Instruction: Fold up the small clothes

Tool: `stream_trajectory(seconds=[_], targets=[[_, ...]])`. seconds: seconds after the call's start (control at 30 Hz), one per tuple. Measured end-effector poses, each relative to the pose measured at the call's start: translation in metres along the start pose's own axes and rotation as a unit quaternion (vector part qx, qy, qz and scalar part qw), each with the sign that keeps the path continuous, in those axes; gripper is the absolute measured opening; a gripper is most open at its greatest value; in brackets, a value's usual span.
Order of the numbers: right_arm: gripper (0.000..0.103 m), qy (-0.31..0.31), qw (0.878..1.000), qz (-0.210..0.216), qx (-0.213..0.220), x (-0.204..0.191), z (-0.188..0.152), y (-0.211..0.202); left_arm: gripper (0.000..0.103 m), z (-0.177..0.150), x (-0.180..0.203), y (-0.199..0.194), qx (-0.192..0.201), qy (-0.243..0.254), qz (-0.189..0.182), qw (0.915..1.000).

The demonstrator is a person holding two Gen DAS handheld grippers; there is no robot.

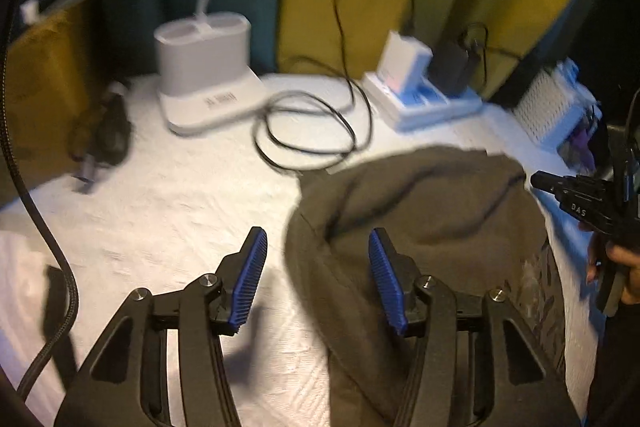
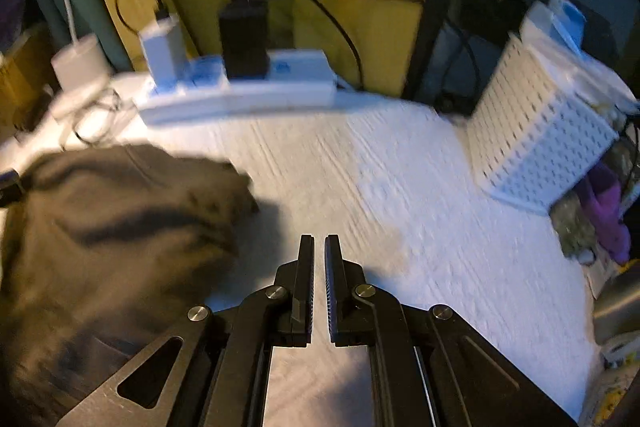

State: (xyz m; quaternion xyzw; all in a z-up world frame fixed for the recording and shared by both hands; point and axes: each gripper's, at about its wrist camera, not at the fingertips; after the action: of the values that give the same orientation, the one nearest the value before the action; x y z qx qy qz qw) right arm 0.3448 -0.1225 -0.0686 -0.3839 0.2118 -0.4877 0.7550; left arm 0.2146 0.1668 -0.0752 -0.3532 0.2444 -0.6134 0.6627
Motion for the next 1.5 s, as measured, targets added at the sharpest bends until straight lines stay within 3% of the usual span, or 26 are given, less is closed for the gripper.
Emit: stream_trajectory(seconds=[0.03, 0.1, 0.13, 0.17, 0.2, 0.23, 0.33, 0.5, 0.7, 0.87, 0.97, 1.03, 1.1, 1.17, 1.2, 1.27, 1.5], targets=[[0.005, -0.003, 1.0, -0.011, -0.007, 0.001, -0.004, 0.004, 0.053, -0.001, 0.002, 0.006, -0.008, 0.004, -0.005, 0.9999], [0.014, -0.004, 1.0, -0.022, 0.003, 0.006, -0.012, 0.003, 0.057, -0.003, 0.006, 0.014, -0.017, 0.012, -0.009, 0.9997], [0.034, 0.002, 0.999, -0.032, 0.008, 0.01, -0.014, 0.001, 0.064, -0.004, 0.007, 0.016, -0.02, 0.017, -0.011, 0.9996], [0.071, 0.011, 0.998, -0.057, 0.01, 0.015, -0.015, 0.0, 0.067, -0.004, 0.007, 0.018, -0.023, 0.02, -0.012, 0.9995], [0.094, 0.019, 0.997, -0.072, 0.009, 0.019, -0.015, 0.001, 0.069, -0.004, 0.007, 0.022, -0.025, 0.021, -0.012, 0.9994], [0.103, 0.033, 0.998, -0.058, 0.002, 0.026, -0.016, 0.002, 0.07, -0.003, 0.007, 0.022, -0.02, 0.027, -0.011, 0.9994], [0.103, 0.063, 0.998, 0.018, -0.007, 0.032, -0.018, 0.001, 0.07, 0.001, 0.007, 0.024, -0.022, 0.034, -0.009, 0.9991], [0.103, 0.069, 0.996, 0.058, 0.015, 0.016, -0.012, -0.009, 0.07, 0.004, 0.006, 0.027, -0.027, 0.033, -0.01, 0.999], [0.103, 0.089, 0.982, 0.167, 0.02, -0.005, 0.0, -0.007, 0.07, 0.004, 0.016, 0.028, -0.02, 0.051, -0.042, 0.9976], [0.099, 0.038, 0.982, 0.183, 0.006, -0.043, -0.002, 0.011, 0.069, 0.008, 0.026, 0.033, -0.013, 0.064, -0.05, 0.9966], [0.095, 0.005, 0.983, 0.18, 0.017, -0.061, 0.0, 0.014, 0.062, 0.011, 0.033, 0.037, -0.013, 0.066, -0.056, 0.9962], [0.087, -0.011, 0.983, 0.181, 0.023, -0.073, 0.005, 0.018, 0.061, 0.013, 0.039, 0.039, -0.01, 0.068, -0.052, 0.9963], [0.071, -0.025, 0.983, 0.18, 0.027, -0.08, 0.008, 0.023, 0.057, 0.013, 0.046, 0.041, -0.007, 0.076, -0.044, 0.9961], [0.055, -0.027, 0.982, 0.183, 0.029, -0.084, 0.01, 0.025, 0.047, 0.014, 0.05, 0.042, -0.004, 0.079, -0.043, 0.996], [0.051, -0.03, 0.981, 0.188, 0.03, -0.088, 0.011, 0.026, 0.037, 0.014, 0.052, 0.042, -0.003, 0.08, -0.047, 0.9957], [0.031, -0.033, 0.979, 0.2, 0.03, -0.089, 0.011, 0.024, 0.032, 0.015, 0.053, 0.042, -0.002, 0.077, -0.05, 0.9958], [0.024, -0.034, 0.978, 0.201, 0.041, -0.092, 0.01, 0.009, 0.018, 0.015, 0.055, 0.031, 0.01, 0.071, -0.052, 0.9961]])
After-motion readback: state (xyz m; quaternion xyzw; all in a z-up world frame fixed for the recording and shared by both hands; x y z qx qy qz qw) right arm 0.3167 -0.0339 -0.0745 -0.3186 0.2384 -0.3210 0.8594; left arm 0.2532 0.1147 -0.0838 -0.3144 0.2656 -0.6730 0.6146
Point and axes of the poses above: each gripper's, at about its wrist camera, not at the fingertips, and y roughly the way its jaws point, x to its right, z to its top, and after that the axes turned 6 degrees about y, right-handed
